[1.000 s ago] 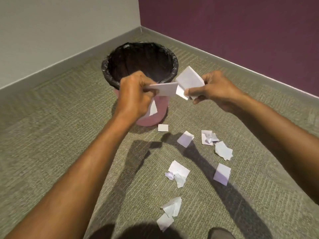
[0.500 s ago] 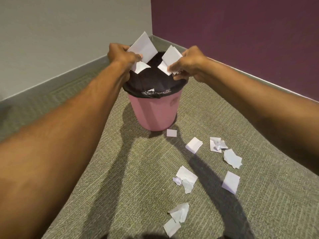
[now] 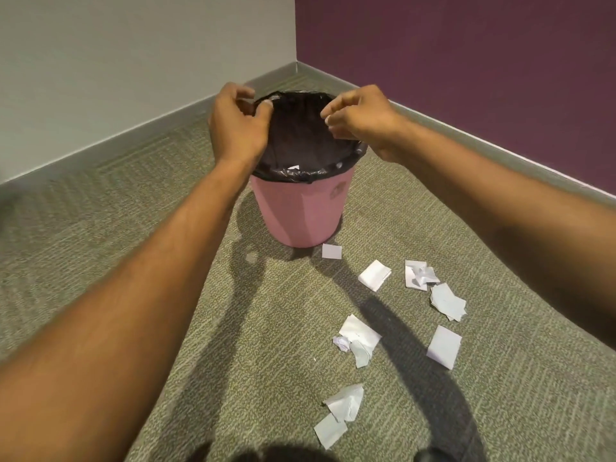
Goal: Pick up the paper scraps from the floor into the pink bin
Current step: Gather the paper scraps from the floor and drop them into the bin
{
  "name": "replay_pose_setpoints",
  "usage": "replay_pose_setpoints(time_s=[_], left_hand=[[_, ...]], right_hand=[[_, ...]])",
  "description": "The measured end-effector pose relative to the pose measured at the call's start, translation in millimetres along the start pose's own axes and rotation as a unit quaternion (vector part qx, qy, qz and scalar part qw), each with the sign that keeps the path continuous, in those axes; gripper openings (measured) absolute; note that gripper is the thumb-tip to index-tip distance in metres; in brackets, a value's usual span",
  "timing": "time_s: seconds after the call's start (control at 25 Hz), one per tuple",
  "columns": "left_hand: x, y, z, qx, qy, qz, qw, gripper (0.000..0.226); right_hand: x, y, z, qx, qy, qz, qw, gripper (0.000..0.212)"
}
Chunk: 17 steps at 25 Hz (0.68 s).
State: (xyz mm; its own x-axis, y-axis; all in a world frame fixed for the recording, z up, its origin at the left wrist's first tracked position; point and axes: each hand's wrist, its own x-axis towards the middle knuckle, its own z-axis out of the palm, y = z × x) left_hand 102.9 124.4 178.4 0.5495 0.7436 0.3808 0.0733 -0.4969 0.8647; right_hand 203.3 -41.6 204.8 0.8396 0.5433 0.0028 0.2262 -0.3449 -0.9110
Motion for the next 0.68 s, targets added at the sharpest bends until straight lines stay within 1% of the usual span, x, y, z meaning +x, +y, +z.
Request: replay_pose_setpoints(time_s=[0.08, 0.12, 0.16, 0.24, 0.32, 0.36, 0.44, 0.52, 0.6, 0.68], left_hand=[[-43.1, -15.0, -1.4, -0.021, 0.028, 0.022, 0.999, 0.009], [-69.9, -27.0, 0.4, -0.017, 0.011, 0.014, 1.0, 0.007], [-97.8, -41.1, 4.3, -0.005, -0.031, -0.001, 1.0, 0.006], [-147.8, -69.5, 16.2, 0.04, -0.166, -0.014, 0.985, 0.008], [-182.8, -94.4, 33.6, 0.121, -0.315, 0.014, 0.941, 0.017], [-193.5, -103.6, 44.2, 0.162, -0.373, 0.033, 0.913, 0.022], [-206.7, -112.5, 67.6, 0.207, -0.443, 0.051, 0.871, 0.03], [-212.8, -113.3, 92.2, 0.227, -0.474, 0.046, 0.85, 0.036], [-214.9, -110.4, 115.7, 0.251, -0.486, 0.045, 0.836, 0.041], [-211.4, -108.6, 137.9, 0.29, -0.482, 0.046, 0.826, 0.049]], right_hand=[[-22.2, 15.0, -12.2, 0.022, 0.004, -0.002, 1.0, 0.011], [-35.8, 29.2, -18.4, 0.02, 0.001, 0.01, 1.0, 0.011], [-50.3, 46.9, -24.0, 0.005, -0.007, 0.027, 1.0, 0.011], [-80.2, 93.5, -31.5, -0.065, -0.048, 0.075, 0.994, 0.01], [-99.8, 148.0, -38.6, -0.154, -0.081, 0.129, 0.976, 0.006], [-105.0, 175.7, -44.3, -0.194, -0.077, 0.152, 0.966, 0.005], [-111.2, 221.4, -59.2, -0.271, -0.06, 0.195, 0.941, 0.015], [-113.4, 251.9, -72.8, -0.327, -0.056, 0.228, 0.915, 0.034], [-111.3, 270.4, -80.8, -0.333, -0.049, 0.253, 0.907, 0.05], [-105.3, 283.2, -83.4, -0.335, -0.05, 0.26, 0.904, 0.066]])
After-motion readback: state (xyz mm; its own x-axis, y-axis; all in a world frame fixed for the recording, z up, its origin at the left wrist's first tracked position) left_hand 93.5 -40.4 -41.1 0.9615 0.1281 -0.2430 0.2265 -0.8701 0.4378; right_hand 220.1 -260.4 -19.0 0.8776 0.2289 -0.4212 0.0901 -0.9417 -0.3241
